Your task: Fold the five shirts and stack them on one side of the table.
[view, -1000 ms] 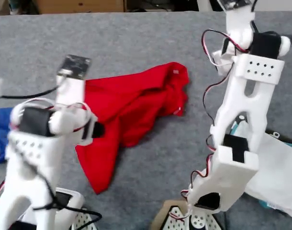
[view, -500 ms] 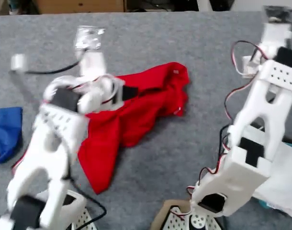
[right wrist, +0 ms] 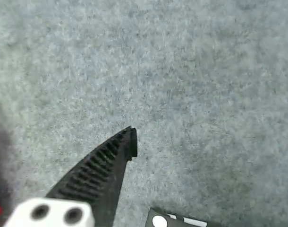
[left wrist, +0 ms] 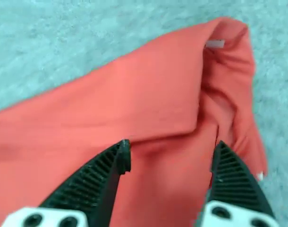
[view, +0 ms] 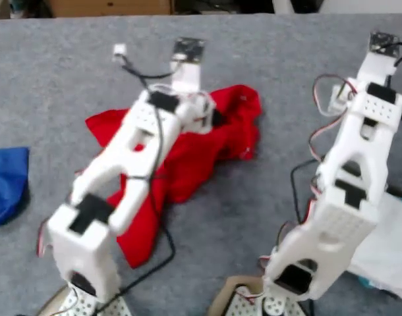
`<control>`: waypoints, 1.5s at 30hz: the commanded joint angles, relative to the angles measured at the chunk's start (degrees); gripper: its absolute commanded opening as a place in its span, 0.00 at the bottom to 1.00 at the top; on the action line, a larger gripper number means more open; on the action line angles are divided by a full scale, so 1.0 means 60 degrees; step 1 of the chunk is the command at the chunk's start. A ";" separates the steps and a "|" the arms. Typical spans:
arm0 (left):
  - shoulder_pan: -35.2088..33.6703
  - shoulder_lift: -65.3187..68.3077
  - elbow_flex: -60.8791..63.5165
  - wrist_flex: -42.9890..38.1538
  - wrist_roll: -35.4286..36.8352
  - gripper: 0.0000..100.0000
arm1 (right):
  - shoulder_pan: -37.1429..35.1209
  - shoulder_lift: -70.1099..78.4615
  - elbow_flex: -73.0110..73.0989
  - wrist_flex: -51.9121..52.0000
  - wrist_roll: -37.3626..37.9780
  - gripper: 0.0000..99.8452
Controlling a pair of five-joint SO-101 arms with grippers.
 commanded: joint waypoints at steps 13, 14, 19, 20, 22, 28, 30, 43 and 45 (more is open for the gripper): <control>0.0015 0.4110 -0.6125 0.0982 -0.0015 0.07 | 0.0066 0.0139 -0.0330 -0.0234 -0.0103 0.69; -0.0015 0.4344 -0.6462 0.0982 -0.0015 0.02 | 0.0066 0.0139 -0.0330 -0.0234 -0.0103 0.69; -0.0557 0.5473 -0.8352 0.1026 0.0029 0.02 | 0.0066 0.0139 -0.0315 -0.0234 -0.0103 0.69; -0.0689 0.5707 -0.8703 0.1026 0.0044 0.02 | 0.0066 0.0139 -0.0315 -0.0234 -0.0103 0.69; -0.0938 0.6161 -0.9348 0.0996 0.0044 0.02 | 0.0051 0.0154 -0.0315 -0.0234 -0.0103 0.69; -0.1846 0.7436 -1.0916 0.0982 0.0044 0.02 | -0.0095 0.0212 -0.0227 -0.0381 -0.0088 0.69; -0.2242 0.7670 -1.1370 0.1026 0.0059 0.02 | -0.0139 0.0315 -0.0271 -0.0366 -0.0059 0.69; -0.5802 0.7817 -1.3114 0.1055 0.0000 0.02 | -0.2103 0.0168 -0.1297 0.1714 0.2095 0.69; -0.6388 0.7817 -1.3231 0.1084 0.0000 0.02 | -0.2674 0.0168 -0.1839 0.2300 0.2418 0.69</control>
